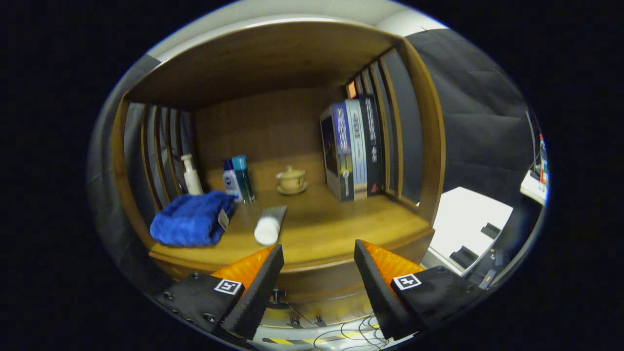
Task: Pull open the drawer, take out the items inside it, and place them on the countertop above the cabinet.
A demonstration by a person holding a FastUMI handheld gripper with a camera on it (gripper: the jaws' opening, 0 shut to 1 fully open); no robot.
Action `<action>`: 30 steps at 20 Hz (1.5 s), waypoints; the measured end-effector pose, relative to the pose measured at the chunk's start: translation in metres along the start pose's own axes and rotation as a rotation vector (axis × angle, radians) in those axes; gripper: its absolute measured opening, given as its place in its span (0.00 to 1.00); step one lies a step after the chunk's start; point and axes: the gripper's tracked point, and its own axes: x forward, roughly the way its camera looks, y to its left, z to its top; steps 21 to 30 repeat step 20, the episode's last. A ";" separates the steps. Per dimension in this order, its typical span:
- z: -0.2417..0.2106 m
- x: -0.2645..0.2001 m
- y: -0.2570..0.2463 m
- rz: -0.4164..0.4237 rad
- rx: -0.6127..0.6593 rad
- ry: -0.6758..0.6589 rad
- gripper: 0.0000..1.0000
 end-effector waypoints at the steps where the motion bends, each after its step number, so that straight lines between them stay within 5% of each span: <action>1: 0.024 -0.006 -0.002 -0.002 -0.011 -0.029 0.97; 11: 0.171 -0.074 0.014 0.013 -0.099 -0.204 0.97; 30: 0.179 -0.074 0.025 0.033 -0.059 -0.221 0.97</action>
